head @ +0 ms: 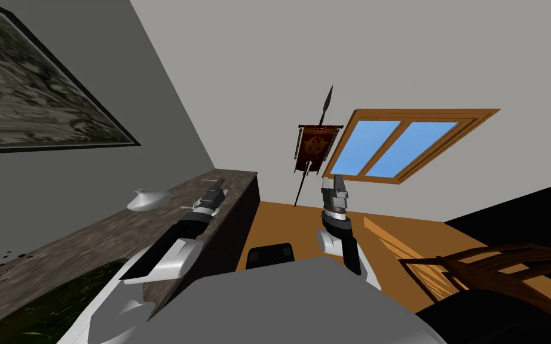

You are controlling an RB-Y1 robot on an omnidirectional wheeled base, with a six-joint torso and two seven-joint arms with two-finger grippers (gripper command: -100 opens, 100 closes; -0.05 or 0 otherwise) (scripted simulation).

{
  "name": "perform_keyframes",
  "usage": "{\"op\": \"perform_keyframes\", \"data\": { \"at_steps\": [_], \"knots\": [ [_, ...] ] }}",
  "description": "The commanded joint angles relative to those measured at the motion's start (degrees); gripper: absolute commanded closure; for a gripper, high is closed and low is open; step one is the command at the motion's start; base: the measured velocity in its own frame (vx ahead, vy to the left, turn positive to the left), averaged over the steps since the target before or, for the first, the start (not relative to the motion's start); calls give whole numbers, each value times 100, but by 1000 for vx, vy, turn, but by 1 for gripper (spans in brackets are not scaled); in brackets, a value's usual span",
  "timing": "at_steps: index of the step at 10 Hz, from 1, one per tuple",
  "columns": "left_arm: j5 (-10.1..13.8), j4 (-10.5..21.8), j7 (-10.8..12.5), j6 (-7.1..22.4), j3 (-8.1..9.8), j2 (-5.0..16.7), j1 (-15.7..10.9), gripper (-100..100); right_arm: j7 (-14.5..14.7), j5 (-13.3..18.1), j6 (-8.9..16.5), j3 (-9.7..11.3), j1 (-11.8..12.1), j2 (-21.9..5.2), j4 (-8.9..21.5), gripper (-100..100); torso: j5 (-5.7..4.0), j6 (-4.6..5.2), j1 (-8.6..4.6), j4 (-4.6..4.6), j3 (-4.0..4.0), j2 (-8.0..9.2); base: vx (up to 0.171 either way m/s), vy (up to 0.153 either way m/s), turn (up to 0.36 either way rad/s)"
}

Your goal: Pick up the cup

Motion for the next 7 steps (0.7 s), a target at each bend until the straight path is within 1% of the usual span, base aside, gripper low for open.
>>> {"op": "perform_keyframes", "data": {
  "at_steps": [1, 2, 3, 4, 5, 6, 7],
  "knots": [
    [140, -43, -26, 286, 89, 121, -29, -100, 0, 0, 0, 0, 0, 0, 0, 0, 0, 0, 0, 0, 0, 0, -40, 4, -173],
    [140, -43, -26, 430, 89, 121, -29, -100, 0, 0, 0, 0, -1, 0, 0, 0, -1, 4, 1, 0, 1, 3, -43, 8, -83],
    [140, -43, -26, 527, 89, 121, -29, -100, 0, 0, 0, 0, 0, 0, 0, 0, 0, 0, 1, 1, 2, 3, -18, 2, 25],
    [288, -65, -37, 736, 192, 251, -60, -100, 0, 0, 0, 0, 0, 0, 0, 0, 0, -1, 0, -1, -2, -3, -40, 3, -144],
    [288, -65, -37, 890, 192, 251, -60, -100, 0, 0, 0, 0, -1, 0, 0, 0, 0, 3, 1, 0, 0, 1, -39, 11, -80],
    [288, -65, -37, 954, 192, 251, -60, -100, 0, 0, 0, 0, 0, 0, 0, 0, 0, 0, 3, 0, 1, 2, -15, 6, 14],
    [441, -82, -39, 1182, 300, 382, -90, -100, 0, 0, 0, 0, 0, 0, 0, 0, 0, 0, 1, -1, -3, -4, -32, 4, -119]
  ]
}}
